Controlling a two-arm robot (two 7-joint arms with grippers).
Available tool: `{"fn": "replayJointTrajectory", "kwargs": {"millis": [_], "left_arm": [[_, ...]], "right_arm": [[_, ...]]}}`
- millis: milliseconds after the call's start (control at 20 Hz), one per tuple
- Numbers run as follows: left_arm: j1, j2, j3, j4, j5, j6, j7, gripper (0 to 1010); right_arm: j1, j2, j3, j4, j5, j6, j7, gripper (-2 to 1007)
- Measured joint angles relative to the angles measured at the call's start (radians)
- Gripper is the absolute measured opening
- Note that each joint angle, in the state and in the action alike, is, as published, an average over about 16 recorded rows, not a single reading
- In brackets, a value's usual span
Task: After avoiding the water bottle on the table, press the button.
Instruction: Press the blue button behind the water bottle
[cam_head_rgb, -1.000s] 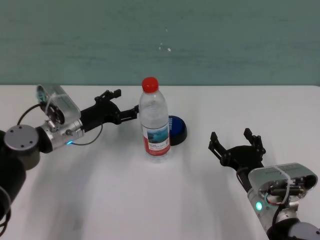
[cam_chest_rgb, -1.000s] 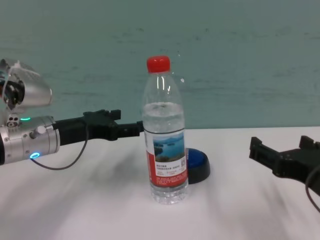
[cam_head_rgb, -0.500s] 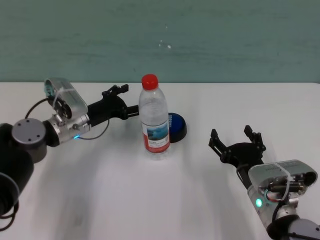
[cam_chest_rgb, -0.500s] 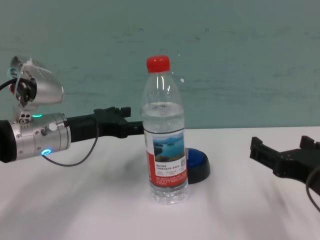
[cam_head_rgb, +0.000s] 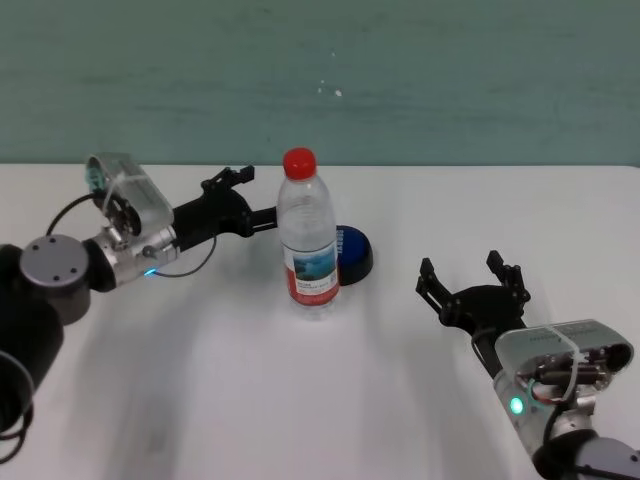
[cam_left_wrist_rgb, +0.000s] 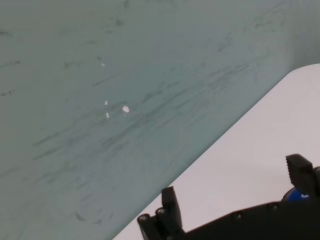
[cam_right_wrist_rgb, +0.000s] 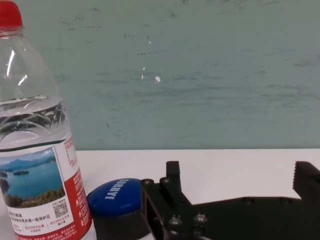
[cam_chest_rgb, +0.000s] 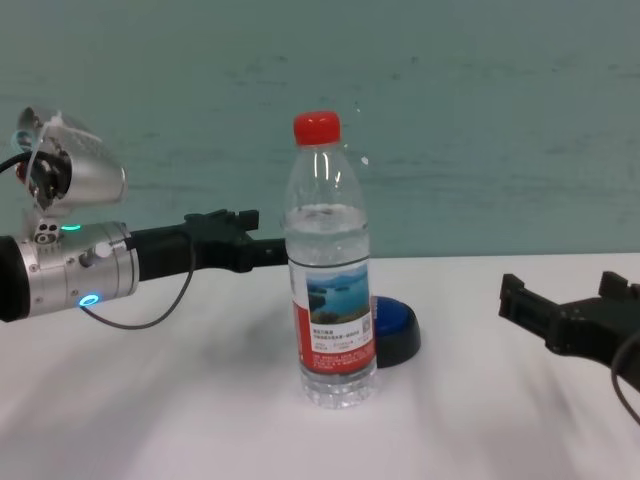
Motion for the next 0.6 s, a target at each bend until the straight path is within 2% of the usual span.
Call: {"fn": "replayJointTrajectory", "kwargs": {"millis": [300,600], "left_arm": [[0.103,0.064,-0.023,-0.199,0.000,0.099,0.068,1000],[0.258,0.157,-0.066,-0.470,-0.005,0.229,0.161,1000]], "right_arm": [[0.000,0.000,0.000,0.000,0.000,0.000,0.000,1003],[0.000,0.000,0.000,0.000,0.000,0.000,0.000,1003]]}}
